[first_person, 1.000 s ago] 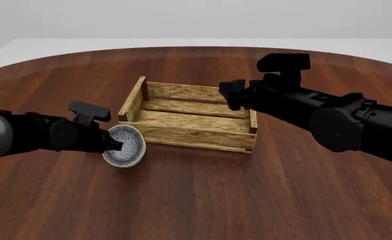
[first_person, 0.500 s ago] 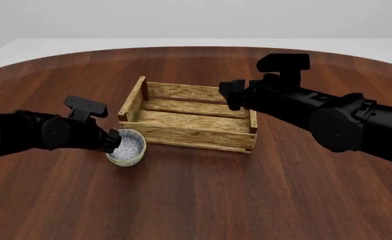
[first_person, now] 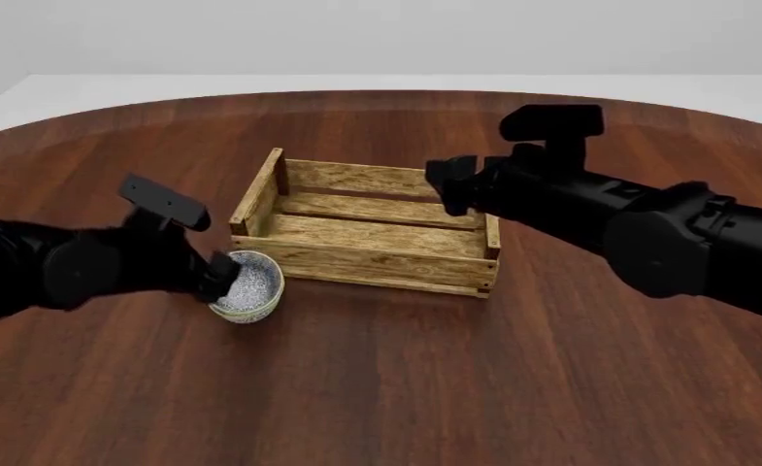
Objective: Stack the right bowl on the left bowl and place them in the tray.
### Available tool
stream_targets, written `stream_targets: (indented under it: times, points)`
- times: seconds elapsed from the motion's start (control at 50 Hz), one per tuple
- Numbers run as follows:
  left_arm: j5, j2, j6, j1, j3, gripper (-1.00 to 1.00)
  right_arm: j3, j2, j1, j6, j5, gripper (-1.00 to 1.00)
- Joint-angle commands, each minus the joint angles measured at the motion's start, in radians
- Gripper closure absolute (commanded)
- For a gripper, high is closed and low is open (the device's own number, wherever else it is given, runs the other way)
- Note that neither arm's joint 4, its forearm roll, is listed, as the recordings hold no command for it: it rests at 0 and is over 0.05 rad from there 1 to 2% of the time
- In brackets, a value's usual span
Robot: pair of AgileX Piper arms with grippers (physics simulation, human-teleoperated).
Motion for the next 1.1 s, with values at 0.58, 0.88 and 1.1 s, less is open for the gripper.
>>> stream_targets:
  times: [0.58,0.88,1.1]
  points:
    - [-0.097,0.189,0.007,-0.133,0.003,-1.0,0.009,-0.018,0.008,0.002,0.003,-1.0]
    - [-0.16,0.293,0.001,-0.129,0.011,-1.0,0.004,0.0,0.008,0.006,-0.004,-1.0]
    - [-0.161,0.329,0.002,-0.123,-0.003,-1.0,0.002,0.009,0.007,0.005,-0.007,-1.0]
